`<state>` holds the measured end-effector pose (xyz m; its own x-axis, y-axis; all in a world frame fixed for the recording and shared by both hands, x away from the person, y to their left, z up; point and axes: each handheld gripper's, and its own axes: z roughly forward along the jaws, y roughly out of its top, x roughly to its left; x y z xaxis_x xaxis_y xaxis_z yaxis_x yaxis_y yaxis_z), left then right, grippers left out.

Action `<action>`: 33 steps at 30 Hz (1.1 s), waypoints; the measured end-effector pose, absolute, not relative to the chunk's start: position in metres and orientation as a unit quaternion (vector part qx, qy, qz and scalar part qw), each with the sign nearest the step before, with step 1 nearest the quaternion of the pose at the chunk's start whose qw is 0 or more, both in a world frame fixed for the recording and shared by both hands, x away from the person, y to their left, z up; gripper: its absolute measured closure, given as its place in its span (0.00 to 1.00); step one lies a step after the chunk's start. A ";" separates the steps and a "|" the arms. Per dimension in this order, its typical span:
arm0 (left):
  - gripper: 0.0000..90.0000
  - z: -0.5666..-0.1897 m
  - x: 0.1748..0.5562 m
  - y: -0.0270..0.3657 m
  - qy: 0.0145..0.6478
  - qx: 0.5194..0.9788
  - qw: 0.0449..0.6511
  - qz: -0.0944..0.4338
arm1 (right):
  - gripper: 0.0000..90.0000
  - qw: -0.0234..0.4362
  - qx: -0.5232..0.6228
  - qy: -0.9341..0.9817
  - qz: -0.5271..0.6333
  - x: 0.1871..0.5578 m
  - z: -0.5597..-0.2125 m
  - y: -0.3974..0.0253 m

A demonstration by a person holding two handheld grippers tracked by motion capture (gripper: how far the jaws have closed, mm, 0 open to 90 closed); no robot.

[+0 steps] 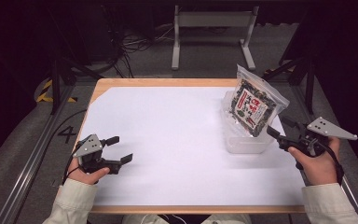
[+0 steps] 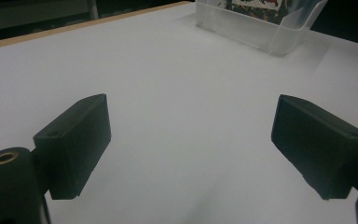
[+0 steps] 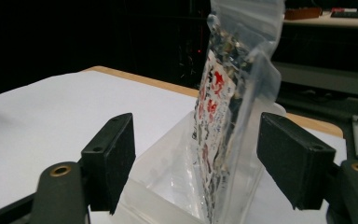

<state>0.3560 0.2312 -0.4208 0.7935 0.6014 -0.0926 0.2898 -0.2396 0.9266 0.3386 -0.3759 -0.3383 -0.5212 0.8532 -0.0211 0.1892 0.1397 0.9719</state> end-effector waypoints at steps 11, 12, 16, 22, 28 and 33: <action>0.13 -0.427 0.350 0.229 0.288 0.776 0.545 0.131 | 0.27 0.281 0.327 0.702 0.566 0.322 -0.360 -0.345; 0.13 -0.427 0.350 0.229 0.288 0.776 0.545 0.131 | 0.27 0.281 0.327 0.702 0.566 0.322 -0.360 -0.345; 0.14 -0.427 0.348 0.231 0.292 0.770 0.551 0.134 | 0.27 0.269 0.312 0.709 0.572 0.323 -0.371 -0.337; 0.14 -0.426 0.346 0.233 0.293 0.759 0.564 0.140 | 0.27 0.253 0.297 0.718 0.576 0.326 -0.387 -0.328; 0.14 -0.427 0.346 0.233 0.297 0.752 0.571 0.143 | 0.27 0.248 0.293 0.724 0.573 0.327 -0.399 -0.323; 0.14 -0.427 0.346 0.234 0.296 0.750 0.573 0.146 | 0.27 0.240 0.285 0.728 0.575 0.326 -0.410 -0.316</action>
<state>0.3457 0.2343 -0.4273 0.7824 0.6109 -0.1210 0.2768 -0.1672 0.9463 0.3264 -0.3159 -0.4101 -0.7222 0.6913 -0.0214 0.1388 0.1751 0.9747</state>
